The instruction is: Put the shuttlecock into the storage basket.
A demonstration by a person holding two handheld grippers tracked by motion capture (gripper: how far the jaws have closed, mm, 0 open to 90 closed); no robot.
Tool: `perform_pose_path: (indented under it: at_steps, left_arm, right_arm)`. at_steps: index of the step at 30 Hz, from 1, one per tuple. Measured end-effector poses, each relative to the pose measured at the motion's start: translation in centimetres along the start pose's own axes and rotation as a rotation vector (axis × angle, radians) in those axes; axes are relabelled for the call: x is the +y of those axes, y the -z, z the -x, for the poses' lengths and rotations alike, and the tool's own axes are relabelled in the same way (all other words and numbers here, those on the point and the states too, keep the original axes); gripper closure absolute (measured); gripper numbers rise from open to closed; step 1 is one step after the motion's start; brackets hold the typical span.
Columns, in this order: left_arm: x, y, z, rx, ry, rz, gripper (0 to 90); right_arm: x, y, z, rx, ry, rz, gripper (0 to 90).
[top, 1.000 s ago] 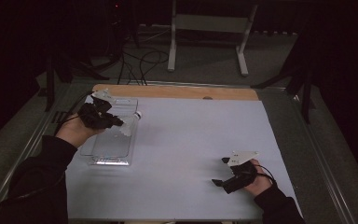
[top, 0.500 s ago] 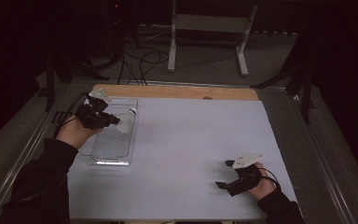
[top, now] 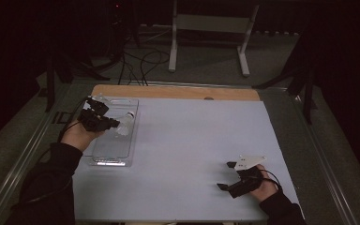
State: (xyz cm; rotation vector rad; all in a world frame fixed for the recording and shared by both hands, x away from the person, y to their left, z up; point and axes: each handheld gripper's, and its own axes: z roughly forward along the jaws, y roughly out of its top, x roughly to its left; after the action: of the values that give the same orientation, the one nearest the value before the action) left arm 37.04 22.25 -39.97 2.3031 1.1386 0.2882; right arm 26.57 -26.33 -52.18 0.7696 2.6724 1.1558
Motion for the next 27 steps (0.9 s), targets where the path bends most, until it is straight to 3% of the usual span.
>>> perform_pose_path:
  at_steps: [2,6,27]
  left_arm:
    - [-0.2,-0.4,-0.2,-0.007,0.012,0.001,90.0]
    - [-0.6,-1.1,-0.4,0.020,0.038,-0.003,90.0]
    - [-1.9,-4.3,-1.2,0.059,0.073,-0.038,90.0]
  right_arm:
    - [0.1,0.0,0.0,0.000,0.005,0.005,9.4]
    - [0.1,-0.1,-0.1,0.007,0.009,0.002,9.4]
    - [0.2,-0.1,-0.2,0.016,0.012,0.000,9.4]
